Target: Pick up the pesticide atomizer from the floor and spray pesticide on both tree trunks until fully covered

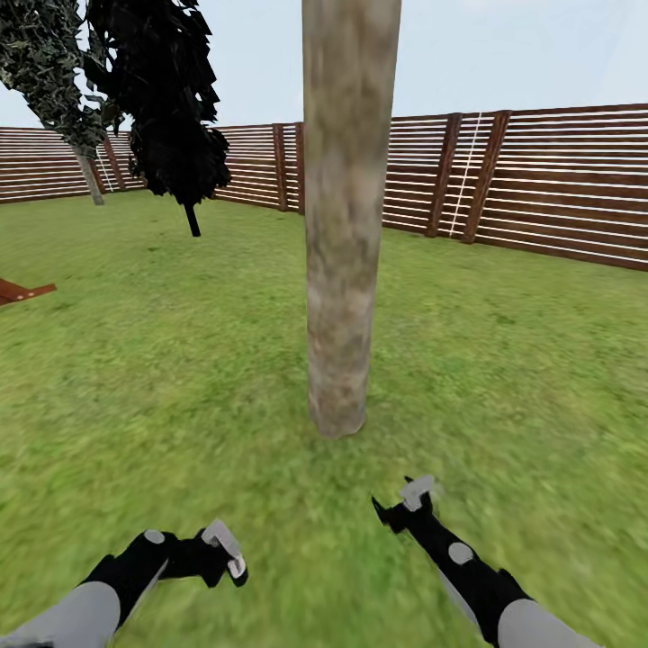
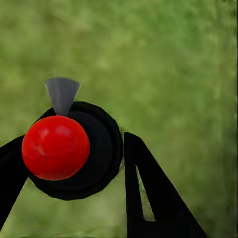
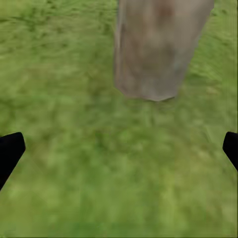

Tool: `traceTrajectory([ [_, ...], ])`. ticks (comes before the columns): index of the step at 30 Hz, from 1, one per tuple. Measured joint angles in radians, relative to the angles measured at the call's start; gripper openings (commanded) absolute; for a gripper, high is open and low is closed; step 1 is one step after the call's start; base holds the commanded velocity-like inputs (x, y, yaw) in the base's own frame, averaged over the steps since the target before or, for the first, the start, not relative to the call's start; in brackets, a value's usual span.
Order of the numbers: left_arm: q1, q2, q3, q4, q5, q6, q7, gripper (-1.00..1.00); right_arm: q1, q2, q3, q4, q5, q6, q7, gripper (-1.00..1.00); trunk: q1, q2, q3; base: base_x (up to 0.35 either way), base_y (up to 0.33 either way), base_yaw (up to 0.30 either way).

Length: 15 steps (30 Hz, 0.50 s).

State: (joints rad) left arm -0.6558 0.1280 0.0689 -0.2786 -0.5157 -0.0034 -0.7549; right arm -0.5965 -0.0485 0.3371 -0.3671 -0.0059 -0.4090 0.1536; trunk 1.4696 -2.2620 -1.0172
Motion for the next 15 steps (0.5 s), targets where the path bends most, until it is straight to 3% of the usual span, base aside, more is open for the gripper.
traceTrajectory([
  [1, -0.021, 0.003, -0.001, -0.001, -0.094, 0.027, -0.087, -1.00, -0.018, 0.003, 0.000, -0.045, 0.025, 0.049, 0.085, 1.00, 0.000, 0.000, 0.000, 0.000, 0.000, 0.000],
  [3, -0.035, 0.001, 0.001, -0.001, -0.214, 0.049, -0.147, -1.00, -0.042, 0.012, 0.001, -0.088, 0.042, 0.128, 0.258, 1.00, 0.000, 0.000, 0.000, 0.000, 0.000, 0.000],
  [5, -0.038, 0.001, 0.000, 0.000, -0.262, 0.053, -0.183, -1.00, -0.067, 0.043, 0.002, -0.101, 0.069, 0.176, 0.387, 1.00, 0.000, 0.000, 0.000, 0.000, 0.000, 0.000],
  [7, -0.040, -0.002, 0.000, -0.005, -0.290, 0.054, -0.286, -1.00, -0.079, 0.075, 0.002, -0.110, 0.143, 0.190, 0.436, 1.00, 0.000, 0.000, 0.000, 0.000, 0.000, 0.000],
  [8, -0.043, -0.008, 0.001, -0.036, -0.348, 0.056, -0.345, -1.00, -0.082, 0.086, 0.002, -0.129, 0.207, 0.193, 0.527, 1.00, 0.000, 0.000, 0.000, 0.000, 0.000, 0.000],
  [10, -0.061, -0.022, 0.004, -0.054, -0.416, 0.079, -0.384, -1.00, -0.083, 0.083, 0.000, -0.136, 0.233, 0.193, 0.691, 1.00, 0.000, 0.000, 0.000, 0.000, 0.000, 0.000],
  [11, -0.067, -0.029, 0.002, -0.056, -0.425, 0.082, -0.405, -1.00, -0.083, 0.082, 0.000, -0.136, 0.235, 0.193, 0.705, 1.00, 0.000, 0.000, 0.000, 0.000, 0.000, 0.000],
  [12, -0.073, -0.040, 0.001, -0.057, -0.472, 0.084, -0.419, -1.00, -0.083, 0.082, 0.000, -0.137, 0.236, 0.193, 0.711, 1.00, 0.000, 0.000, 0.000, 0.000, 0.000, 0.000],
  [15, -0.090, -0.034, -0.009, -0.066, -0.475, 0.096, -0.435, -1.00, -0.095, 0.090, -0.004, -0.154, 0.233, 0.193, 0.727, 1.00, 0.000, 0.000, 0.000, 0.000, 0.000, 0.000],
])
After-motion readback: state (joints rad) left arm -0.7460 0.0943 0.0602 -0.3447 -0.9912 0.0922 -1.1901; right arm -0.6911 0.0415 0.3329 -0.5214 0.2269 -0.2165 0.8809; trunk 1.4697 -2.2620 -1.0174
